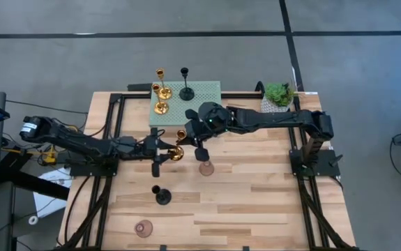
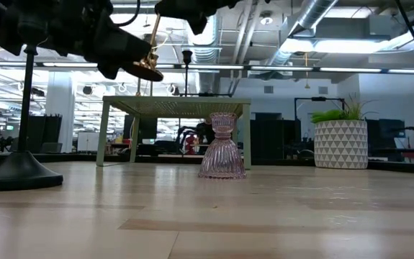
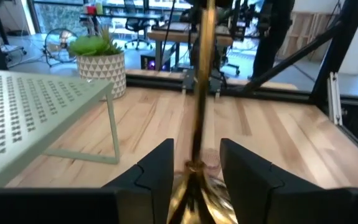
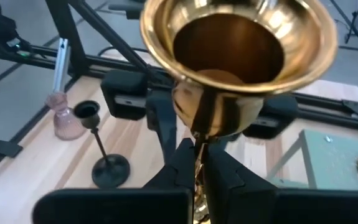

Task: Pick & Place candle stick holders
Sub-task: Put the gold candle holder on the shelf aligned with the other gold candle holders

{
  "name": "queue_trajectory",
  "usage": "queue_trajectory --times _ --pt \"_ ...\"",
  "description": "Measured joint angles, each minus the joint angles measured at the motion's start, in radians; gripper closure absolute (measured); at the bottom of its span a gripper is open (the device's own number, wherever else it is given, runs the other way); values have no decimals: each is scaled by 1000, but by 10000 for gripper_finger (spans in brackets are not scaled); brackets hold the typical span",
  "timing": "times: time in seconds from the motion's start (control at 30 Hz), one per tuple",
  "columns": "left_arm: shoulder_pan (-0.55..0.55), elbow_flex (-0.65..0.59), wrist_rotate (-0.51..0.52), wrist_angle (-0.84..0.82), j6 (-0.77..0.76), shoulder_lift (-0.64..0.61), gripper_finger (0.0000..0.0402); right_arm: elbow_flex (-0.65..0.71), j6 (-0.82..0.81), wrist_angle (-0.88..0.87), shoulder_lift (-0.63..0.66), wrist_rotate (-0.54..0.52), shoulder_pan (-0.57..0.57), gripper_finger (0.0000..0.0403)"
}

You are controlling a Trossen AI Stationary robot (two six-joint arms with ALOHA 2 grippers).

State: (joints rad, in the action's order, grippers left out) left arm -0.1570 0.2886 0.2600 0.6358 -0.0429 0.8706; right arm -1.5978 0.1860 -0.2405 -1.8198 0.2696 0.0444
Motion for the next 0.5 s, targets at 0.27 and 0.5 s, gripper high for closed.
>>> queue_trajectory --times 0.27,0.5 --pt "13 0 1 159 0 113 292 0 0 2 0 15 -1 403" --pt "21 0 -2 242 -14 171 312 0 0 3 -1 15 -2 403"
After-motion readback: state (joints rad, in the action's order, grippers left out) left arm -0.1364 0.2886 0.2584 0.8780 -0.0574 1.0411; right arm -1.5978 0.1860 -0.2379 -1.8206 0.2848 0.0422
